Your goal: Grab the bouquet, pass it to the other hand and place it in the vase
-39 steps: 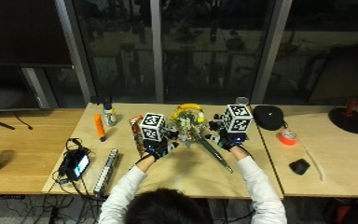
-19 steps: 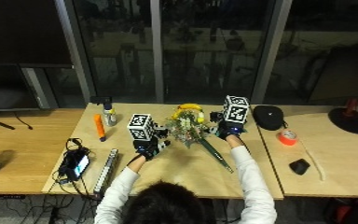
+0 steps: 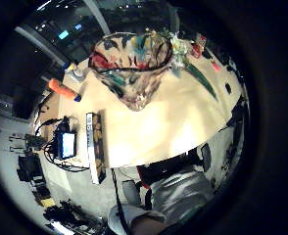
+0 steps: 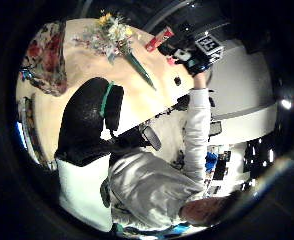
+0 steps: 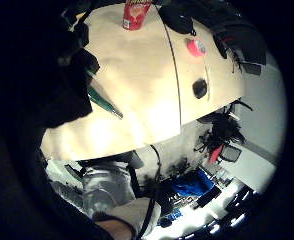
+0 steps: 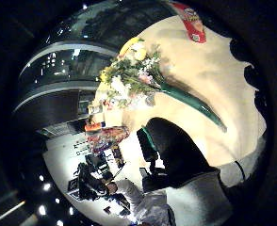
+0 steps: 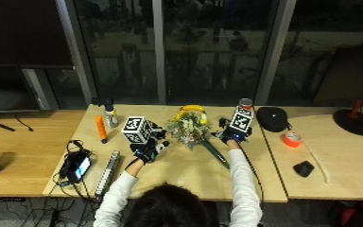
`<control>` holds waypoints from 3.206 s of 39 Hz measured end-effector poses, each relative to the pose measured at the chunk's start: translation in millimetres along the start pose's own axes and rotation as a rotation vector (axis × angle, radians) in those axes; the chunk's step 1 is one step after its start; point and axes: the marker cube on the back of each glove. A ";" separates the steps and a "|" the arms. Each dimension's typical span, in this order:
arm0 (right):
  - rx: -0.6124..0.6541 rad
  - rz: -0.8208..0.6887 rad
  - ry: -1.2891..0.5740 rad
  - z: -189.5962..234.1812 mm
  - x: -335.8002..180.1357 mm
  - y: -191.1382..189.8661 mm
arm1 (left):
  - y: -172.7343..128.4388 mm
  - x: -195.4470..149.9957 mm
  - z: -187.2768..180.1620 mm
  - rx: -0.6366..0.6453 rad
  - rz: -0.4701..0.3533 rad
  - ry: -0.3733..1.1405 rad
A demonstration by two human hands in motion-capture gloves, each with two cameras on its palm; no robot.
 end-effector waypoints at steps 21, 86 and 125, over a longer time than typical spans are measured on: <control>-0.037 0.128 0.205 138.7 13.5 -39.1 | 2.9 -2.8 2.9 -0.069 -0.017 -0.011; 0.529 -0.753 -1.225 -40.5 -145.1 101.7 | -130.5 127.4 -69.2 -0.115 0.103 1.279; 0.077 -1.013 -0.837 27.9 -169.9 91.1 | -132.1 44.6 -197.1 0.749 -0.070 0.968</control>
